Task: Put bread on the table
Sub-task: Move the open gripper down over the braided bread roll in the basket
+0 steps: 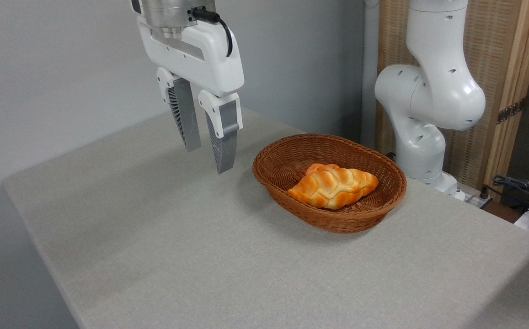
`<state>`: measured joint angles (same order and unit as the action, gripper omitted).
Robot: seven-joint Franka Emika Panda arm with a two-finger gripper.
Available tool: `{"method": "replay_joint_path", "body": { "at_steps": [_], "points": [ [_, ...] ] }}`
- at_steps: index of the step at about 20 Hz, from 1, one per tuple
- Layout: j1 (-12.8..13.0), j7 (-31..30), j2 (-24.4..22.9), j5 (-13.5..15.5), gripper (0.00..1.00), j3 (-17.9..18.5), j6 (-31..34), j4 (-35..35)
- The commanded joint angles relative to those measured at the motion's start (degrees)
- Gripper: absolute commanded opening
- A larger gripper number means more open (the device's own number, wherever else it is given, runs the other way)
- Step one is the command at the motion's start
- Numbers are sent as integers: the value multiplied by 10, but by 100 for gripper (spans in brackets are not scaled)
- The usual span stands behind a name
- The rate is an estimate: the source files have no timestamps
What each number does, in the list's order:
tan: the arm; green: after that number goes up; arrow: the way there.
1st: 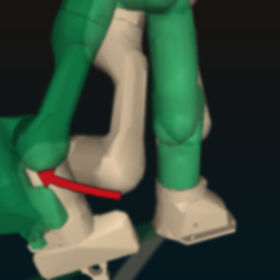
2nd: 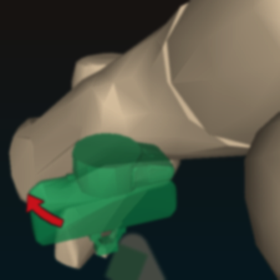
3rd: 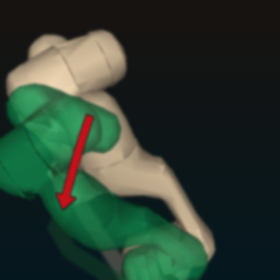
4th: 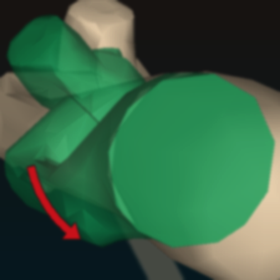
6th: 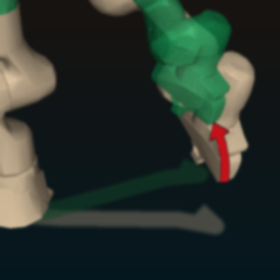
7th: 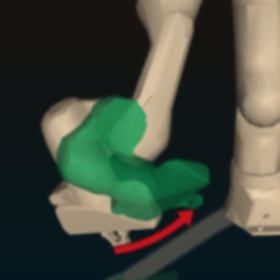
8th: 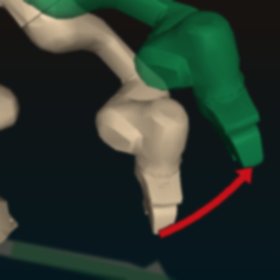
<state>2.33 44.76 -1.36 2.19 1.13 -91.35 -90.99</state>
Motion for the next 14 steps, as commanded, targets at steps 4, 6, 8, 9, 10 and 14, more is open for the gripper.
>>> {"method": "replay_joint_path", "body": {
  "at_steps": [4, 6, 8, 9, 10, 14],
  "points": [
    [0, -3, -2, 8, 100, 9, 17, 5],
    [0, -2, -2, 8, 100, 9, 17, 5],
    [0, -2, -6, 8, 100, 9, 18, -1],
    [0, 1, -23, 8, 100, 9, 17, -27],
    [0, 4, -48, 8, 100, 9, 16, -67],
    [12, 87, -159, 3, 100, 9, 15, -250]
  ]
}}
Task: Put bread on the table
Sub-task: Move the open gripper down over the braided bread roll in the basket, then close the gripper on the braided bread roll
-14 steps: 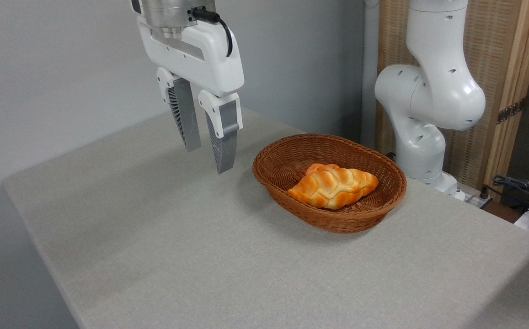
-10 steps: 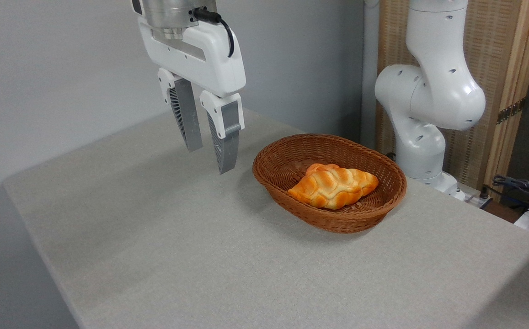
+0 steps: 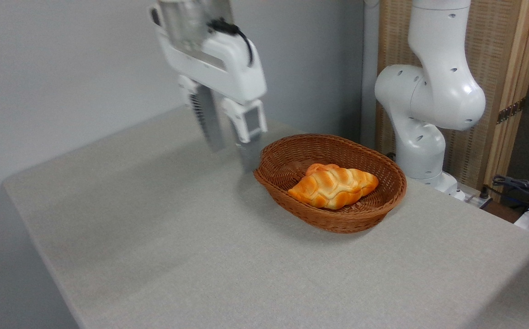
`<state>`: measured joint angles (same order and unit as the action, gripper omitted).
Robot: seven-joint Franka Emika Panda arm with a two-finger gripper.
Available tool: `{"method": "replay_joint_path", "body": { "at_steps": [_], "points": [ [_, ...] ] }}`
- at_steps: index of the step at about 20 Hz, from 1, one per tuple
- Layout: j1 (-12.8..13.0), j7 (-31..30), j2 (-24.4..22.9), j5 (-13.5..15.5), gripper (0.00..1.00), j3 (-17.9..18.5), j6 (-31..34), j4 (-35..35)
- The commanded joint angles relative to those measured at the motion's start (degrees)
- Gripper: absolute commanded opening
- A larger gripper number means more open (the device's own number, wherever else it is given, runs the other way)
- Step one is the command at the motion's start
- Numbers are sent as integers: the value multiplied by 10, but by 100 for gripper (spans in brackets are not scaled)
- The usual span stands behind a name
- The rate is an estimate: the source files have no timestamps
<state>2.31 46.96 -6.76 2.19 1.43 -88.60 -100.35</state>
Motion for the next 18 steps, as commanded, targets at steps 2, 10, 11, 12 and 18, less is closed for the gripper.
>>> {"method": "replay_joint_path", "body": {
  "at_steps": [2, 10, 11, 12, 18],
  "points": [
    [12, 126, -138, 0, 100, 7, -11, -224],
    [16, 172, -136, -53, 100, 7, -48, -345],
    [17, 172, -136, -53, 100, 7, -74, -365],
    [18, 172, -136, -53, 100, 7, -92, -381],
    [17, 165, -134, -53, 14, 7, -110, -386]
  ]
}}
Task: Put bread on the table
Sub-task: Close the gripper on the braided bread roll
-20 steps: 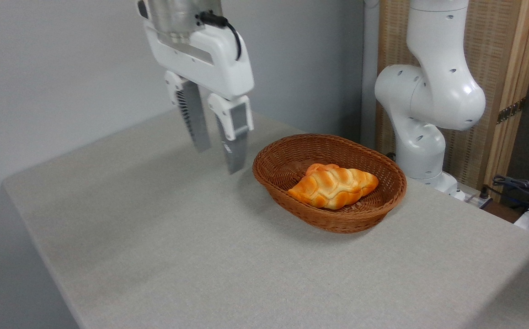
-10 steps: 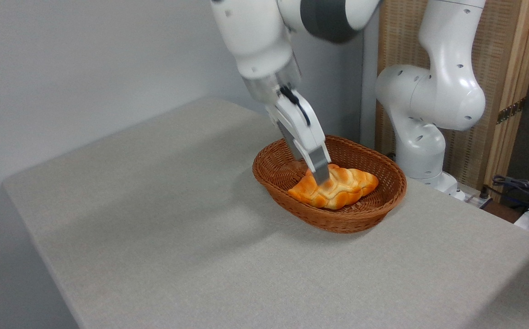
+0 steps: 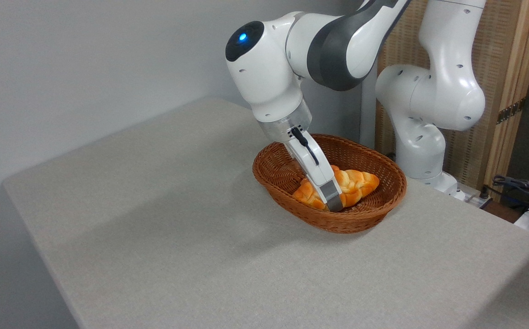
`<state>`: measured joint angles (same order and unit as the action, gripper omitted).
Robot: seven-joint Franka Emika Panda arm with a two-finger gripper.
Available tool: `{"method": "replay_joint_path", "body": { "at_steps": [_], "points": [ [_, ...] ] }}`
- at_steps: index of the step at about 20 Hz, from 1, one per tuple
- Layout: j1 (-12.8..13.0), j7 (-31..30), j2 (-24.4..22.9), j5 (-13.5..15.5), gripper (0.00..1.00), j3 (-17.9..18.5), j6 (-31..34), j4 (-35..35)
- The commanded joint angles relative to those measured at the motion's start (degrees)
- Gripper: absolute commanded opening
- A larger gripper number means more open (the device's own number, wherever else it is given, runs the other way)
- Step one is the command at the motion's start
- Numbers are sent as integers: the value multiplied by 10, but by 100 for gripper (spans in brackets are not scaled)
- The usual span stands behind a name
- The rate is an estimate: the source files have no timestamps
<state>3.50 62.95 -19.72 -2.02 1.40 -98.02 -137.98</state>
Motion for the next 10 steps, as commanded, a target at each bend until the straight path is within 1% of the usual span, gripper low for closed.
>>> {"method": "replay_joint_path", "body": {
  "at_steps": [1, 5, 6, 7, 10],
  "points": [
    [5, 5, -3, -11, 14, 7, -16, -10],
    [5, 5, -1, -11, 14, 7, -16, -10],
    [5, 5, -1, -11, 13, 7, -16, -10],
    [5, 5, -1, -11, 9, 7, -15, -10],
    [5, 7, -1, -11, 9, 7, -11, -10]
  ]
}}
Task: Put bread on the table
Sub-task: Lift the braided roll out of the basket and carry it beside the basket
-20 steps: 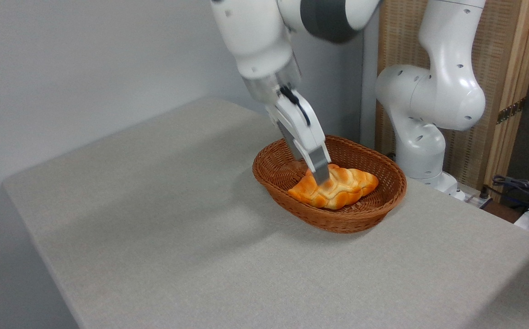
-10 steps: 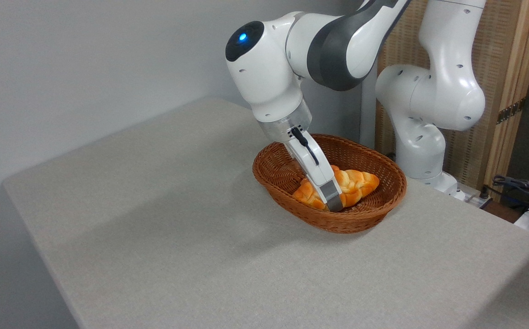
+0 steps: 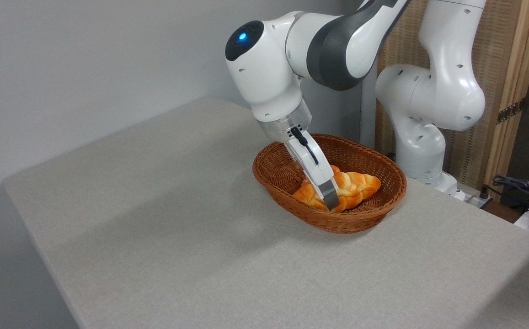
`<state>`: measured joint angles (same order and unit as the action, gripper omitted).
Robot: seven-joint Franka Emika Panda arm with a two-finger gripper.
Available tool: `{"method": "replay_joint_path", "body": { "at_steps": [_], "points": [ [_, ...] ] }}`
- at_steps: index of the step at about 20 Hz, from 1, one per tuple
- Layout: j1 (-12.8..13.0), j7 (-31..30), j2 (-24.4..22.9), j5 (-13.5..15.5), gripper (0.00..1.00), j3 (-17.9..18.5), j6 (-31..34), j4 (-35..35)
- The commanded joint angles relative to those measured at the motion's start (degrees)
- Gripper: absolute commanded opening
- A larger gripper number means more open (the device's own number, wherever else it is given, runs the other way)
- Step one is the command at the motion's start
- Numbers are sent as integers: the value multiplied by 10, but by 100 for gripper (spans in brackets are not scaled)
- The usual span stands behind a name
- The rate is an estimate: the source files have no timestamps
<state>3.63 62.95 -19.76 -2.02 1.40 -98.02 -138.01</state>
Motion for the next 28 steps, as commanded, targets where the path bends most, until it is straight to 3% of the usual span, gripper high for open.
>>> {"method": "replay_joint_path", "body": {
  "at_steps": [1, 9, 10, 12, 13, 17, 20, 25, 27, 28],
  "points": [
    [4, 8, 0, -11, 9, 7, -11, -9],
    [8, 13, 2, -11, 11, 0, 17, -1],
    [9, 24, 2, -12, 11, -2, 51, 20],
    [34, 105, 5, -12, 15, -3, 140, 89],
    [35, 111, 10, -11, 15, -4, 179, 123],
    [36, 104, 31, -14, 15, -3, 216, 238],
    [37, 56, 69, -37, 15, 0, 147, 288],
    [42, -105, 184, -91, 16, 0, -89, 282],
    [42, -144, 219, -119, 25, 0, -137, 281],
    [42, -161, 227, -127, 36, -1, -143, 281]
  ]
}}
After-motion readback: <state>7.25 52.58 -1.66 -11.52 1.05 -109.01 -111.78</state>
